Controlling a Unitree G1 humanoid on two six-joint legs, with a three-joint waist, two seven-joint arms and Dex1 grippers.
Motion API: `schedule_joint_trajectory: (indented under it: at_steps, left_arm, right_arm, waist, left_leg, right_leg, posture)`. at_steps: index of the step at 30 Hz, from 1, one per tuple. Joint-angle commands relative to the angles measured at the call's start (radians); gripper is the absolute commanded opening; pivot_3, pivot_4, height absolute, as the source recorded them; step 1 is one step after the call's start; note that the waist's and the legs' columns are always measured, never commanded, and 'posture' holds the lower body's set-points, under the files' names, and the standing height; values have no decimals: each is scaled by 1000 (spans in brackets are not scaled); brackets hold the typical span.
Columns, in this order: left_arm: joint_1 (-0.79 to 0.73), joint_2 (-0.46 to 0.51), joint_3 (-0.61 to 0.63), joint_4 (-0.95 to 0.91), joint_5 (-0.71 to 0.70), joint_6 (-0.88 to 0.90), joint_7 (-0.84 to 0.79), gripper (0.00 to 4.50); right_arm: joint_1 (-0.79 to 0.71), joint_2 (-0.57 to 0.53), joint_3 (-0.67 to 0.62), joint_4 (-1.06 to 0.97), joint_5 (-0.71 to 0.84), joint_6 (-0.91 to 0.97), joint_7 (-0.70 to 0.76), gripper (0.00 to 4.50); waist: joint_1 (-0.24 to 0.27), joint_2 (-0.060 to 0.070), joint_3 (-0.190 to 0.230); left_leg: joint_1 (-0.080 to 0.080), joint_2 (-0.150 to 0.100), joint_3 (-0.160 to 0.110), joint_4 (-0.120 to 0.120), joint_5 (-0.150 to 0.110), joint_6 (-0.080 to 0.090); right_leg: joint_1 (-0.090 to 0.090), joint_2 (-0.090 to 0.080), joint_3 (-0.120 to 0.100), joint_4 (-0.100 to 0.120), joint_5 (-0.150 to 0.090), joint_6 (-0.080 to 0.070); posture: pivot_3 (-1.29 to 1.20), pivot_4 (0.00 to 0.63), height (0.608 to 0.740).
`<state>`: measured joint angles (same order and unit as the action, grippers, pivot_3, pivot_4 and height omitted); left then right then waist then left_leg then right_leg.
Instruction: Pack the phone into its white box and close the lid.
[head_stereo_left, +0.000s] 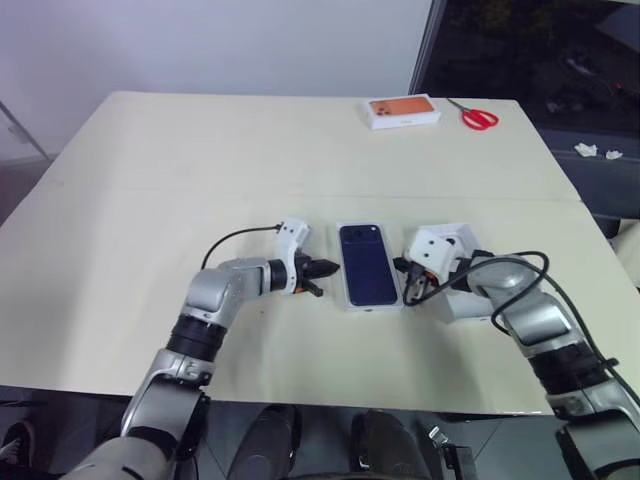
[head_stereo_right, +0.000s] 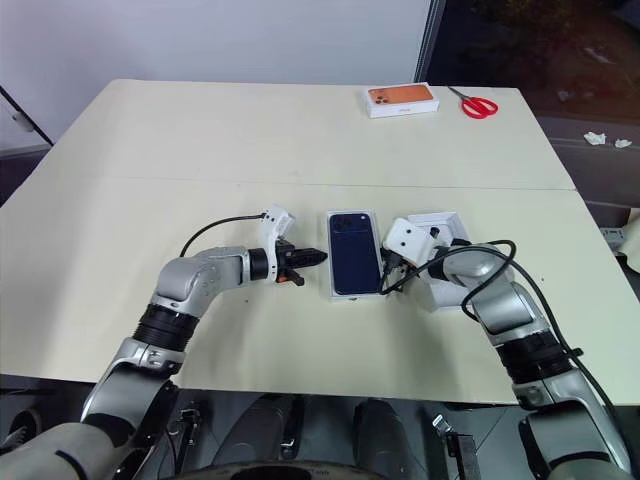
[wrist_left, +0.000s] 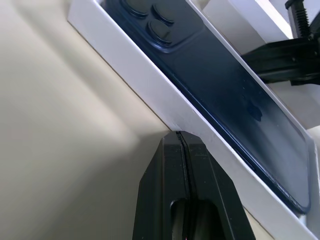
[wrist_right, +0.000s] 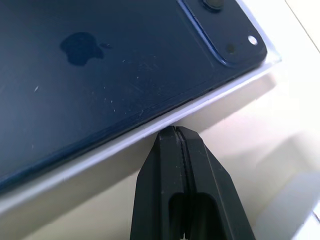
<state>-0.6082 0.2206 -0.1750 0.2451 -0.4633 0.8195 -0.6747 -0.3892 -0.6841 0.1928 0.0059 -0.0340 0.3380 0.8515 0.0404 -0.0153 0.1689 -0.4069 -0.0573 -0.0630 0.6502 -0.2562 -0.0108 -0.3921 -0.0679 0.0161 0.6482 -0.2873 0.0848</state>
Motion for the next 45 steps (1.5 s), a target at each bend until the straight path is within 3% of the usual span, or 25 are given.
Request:
schedule_joint_trajectory:
  at_steps: [1,9,19,25,28,35,41,45]
  left_arm:
    - [1,-39,-42,16,12,12,-33,28]
    - [58,0,-24,-56,26,32,-48,28]
    - [86,95,82,-29,40,-14,-43,28]
    - [103,143,150,-106,-9,-20,-73,28]
    - [130,211,215,-184,-68,-3,-119,897]
    - [230,369,340,-281,-139,-76,-259,4390]
    - [347,456,424,-386,-177,-189,-377,4454]
    - [385,474,416,-397,-157,-254,-403,4454]
  right_arm:
    - [22,7,7,-29,0,29,-1,0]
    - [-16,9,9,-12,-18,22,-9,0]
    - [-30,-132,10,-106,-14,24,133,0]
    - [-122,-92,-75,-92,98,145,150,0]
    - [-155,-92,-122,-108,172,229,167,903]
    - [-106,-137,-138,-183,163,390,88,4460]
    - [-109,-77,-170,-310,197,763,-65,4488]
    - [-131,-66,-187,-337,244,942,-105,4488]
  waist:
    - [0,0,0]
    - [-5,0,0]
    - [-29,0,0]
    - [-49,0,1]
    - [-56,1,2]
    - [-48,1,2]
    - [-53,2,3]
    - [-49,3,3]
  left_leg:
    - [0,0,0,0,0,0]
    - [0,1,0,0,0,0]
    - [0,3,0,-2,0,-1]
    - [1,4,0,-2,1,-1]
    - [-1,5,0,-3,1,-2]
    - [-3,4,1,-4,1,-1]
    - [-3,4,1,-5,0,-1]
    - [-3,4,1,-5,0,-1]
  right_leg:
    - [0,0,0,0,0,0]
    - [0,1,0,0,0,0]
    - [-2,2,0,1,0,0]
    - [-3,3,1,3,0,0]
    - [-6,3,2,4,0,0]
    - [-7,1,2,2,0,0]
    - [-9,0,2,2,0,-1]
    - [-9,0,3,2,0,-1]
  posture:
    - [0,150,740]
    - [0,150,740]
    - [0,150,740]
    - [0,150,740]
    - [0,150,740]
    - [0,150,740]
    - [0,150,740]
    - [0,150,740]
